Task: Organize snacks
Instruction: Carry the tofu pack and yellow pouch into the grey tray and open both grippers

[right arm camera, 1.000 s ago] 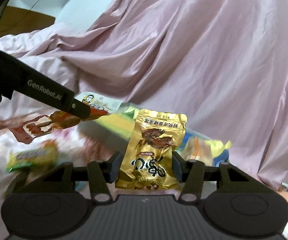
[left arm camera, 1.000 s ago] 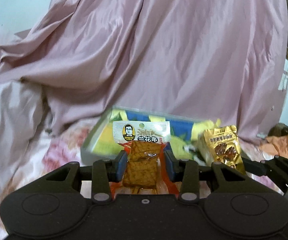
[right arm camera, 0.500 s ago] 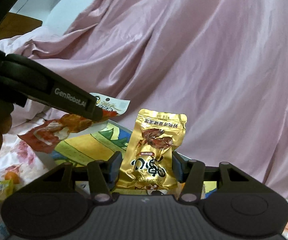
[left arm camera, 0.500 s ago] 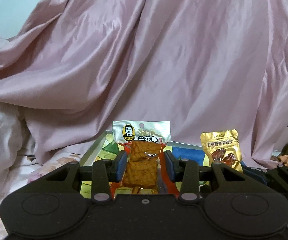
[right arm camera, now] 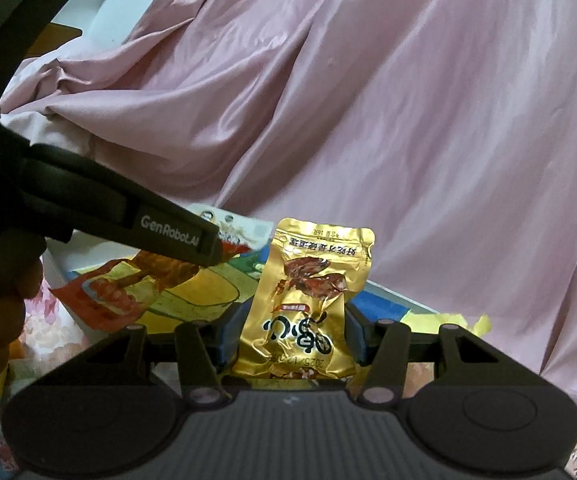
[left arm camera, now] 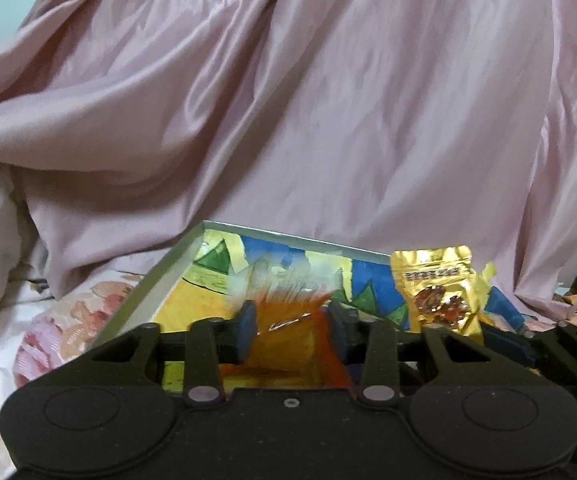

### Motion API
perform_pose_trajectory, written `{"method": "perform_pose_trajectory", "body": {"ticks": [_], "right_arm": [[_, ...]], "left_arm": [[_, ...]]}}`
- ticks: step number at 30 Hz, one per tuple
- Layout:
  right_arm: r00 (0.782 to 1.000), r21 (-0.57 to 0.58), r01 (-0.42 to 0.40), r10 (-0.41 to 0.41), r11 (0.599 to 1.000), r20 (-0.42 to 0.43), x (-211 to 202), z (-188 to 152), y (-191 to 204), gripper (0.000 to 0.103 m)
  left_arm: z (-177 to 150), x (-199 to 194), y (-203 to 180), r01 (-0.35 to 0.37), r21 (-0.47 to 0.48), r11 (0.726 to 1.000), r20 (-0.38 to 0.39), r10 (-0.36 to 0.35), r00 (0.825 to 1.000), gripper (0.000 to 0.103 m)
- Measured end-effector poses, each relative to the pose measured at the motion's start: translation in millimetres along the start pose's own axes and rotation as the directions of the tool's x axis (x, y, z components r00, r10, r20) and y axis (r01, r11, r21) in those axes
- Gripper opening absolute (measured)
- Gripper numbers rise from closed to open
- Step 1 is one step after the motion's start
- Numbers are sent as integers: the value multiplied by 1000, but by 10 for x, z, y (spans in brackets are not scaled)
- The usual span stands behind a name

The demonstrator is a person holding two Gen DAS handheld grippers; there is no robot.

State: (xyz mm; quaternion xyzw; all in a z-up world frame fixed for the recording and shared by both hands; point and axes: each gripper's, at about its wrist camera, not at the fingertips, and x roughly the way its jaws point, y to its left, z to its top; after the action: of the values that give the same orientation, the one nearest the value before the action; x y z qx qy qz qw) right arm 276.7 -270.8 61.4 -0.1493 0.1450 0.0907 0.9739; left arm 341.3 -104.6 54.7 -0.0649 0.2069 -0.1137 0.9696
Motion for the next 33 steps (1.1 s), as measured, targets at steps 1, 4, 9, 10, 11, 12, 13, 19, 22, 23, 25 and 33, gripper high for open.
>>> {"method": "perform_pose_trajectory", "body": {"ticks": [1, 4, 9, 10, 11, 12, 13, 19, 22, 23, 25, 33], "right_arm": [[1000, 4, -3, 3, 1000, -2, 9, -12, 2, 57], [1000, 9, -12, 13, 1000, -11, 32, -42, 14, 57], [999, 11, -23, 23, 1000, -29, 71, -77, 32, 58], [999, 14, -25, 25, 1000, -33, 67, -89, 25, 58], [999, 20, -26, 27, 999, -38, 73, -91, 19, 58], [999, 26, -27, 28, 999, -40, 76, -87, 12, 59], [999, 33, -28, 29, 999, -42, 72, -91, 2, 62], [1000, 44, -20, 21, 999, -21, -81, -57, -47, 81], [1000, 69, -9, 9, 998, 7, -229, -1, -86, 88], [1000, 78, -4, 2, 997, 13, -280, 14, -101, 89], [1000, 99, 6, -9, 995, 30, -400, 45, -131, 96], [993, 148, 29, -46, 989, 107, -948, 175, -165, 103]], "left_arm": [[-7, 11, -2, -3, 2, 1000, -3, 3, 1000, 34], [-20, 40, 17, 0, -8, 1000, -13, 0, 1000, 34], [-51, 64, 39, -10, -17, 1000, -26, 10, 1000, 35], [-56, 58, 45, -14, -20, 1000, -25, 14, 1000, 37], [-55, 48, 52, -18, -26, 1000, -25, 17, 1000, 45], [-57, 38, 61, -20, -32, 999, -25, 19, 1000, 52], [-56, 20, 70, -23, -39, 999, -24, 22, 999, 55], [18, -186, 99, -44, -76, 996, 10, 45, 999, 87], [78, -342, 93, -59, -82, 995, 34, 61, 998, 98], [97, -397, 81, -65, -81, 995, 43, 69, 997, 100], [120, -537, 92, -72, -80, 994, 61, 77, 995, 102], [125, -1075, 102, -95, -77, 992, 99, 103, 990, 102]]}}
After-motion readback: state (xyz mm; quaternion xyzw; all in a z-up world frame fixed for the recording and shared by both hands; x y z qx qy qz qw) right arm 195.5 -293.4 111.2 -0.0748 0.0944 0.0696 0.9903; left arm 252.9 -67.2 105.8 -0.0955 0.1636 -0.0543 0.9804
